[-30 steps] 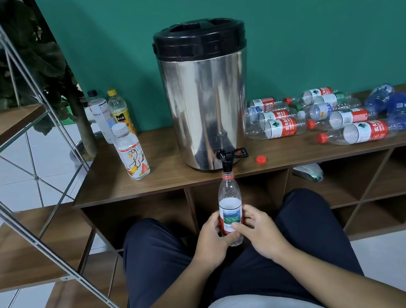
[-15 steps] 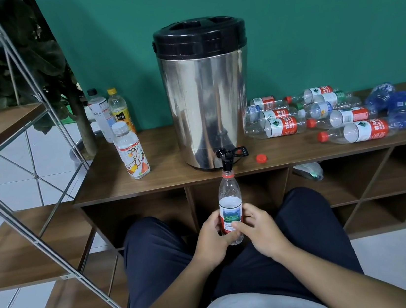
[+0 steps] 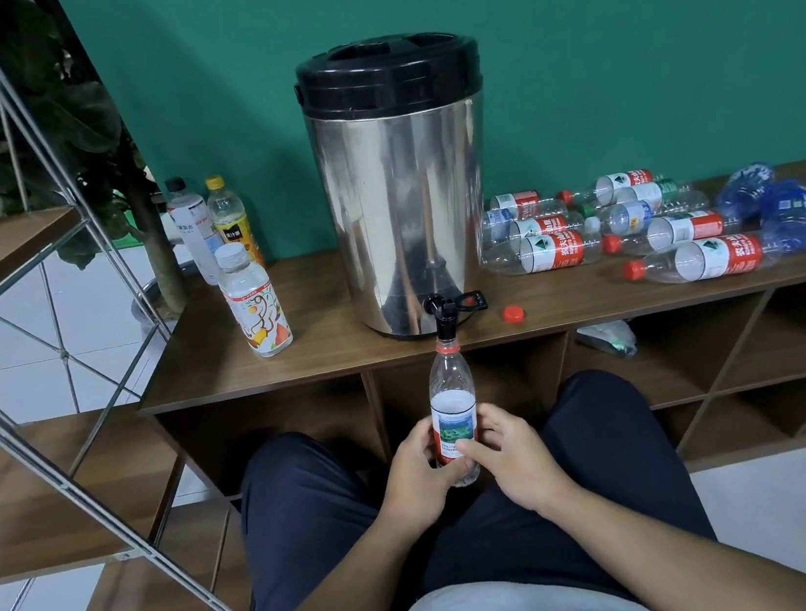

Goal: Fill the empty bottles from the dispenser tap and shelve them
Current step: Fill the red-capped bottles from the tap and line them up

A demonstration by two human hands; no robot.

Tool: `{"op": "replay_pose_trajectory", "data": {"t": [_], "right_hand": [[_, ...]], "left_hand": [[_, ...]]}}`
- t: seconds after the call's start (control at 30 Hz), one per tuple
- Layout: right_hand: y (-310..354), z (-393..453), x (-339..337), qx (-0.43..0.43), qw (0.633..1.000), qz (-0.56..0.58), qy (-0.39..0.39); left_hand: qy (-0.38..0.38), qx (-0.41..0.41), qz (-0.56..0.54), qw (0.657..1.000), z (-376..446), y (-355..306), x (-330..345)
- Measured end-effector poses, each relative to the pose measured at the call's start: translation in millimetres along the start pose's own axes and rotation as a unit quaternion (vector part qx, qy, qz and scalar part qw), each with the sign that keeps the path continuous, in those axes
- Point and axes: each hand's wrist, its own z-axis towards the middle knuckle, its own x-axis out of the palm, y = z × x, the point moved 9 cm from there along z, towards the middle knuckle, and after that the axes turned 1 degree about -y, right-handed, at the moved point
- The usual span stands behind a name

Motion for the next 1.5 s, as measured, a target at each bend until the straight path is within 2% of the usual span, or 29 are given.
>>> {"op": "replay_pose_trajectory", "data": {"t": [1.5], "right_hand": [[0.5,-1.4,-0.5,0.005,1.000,-0.015,0.001]], "left_hand": [[0.008,-0.004,0.016,1.000,-1.1,-0.3,0.5]]}}
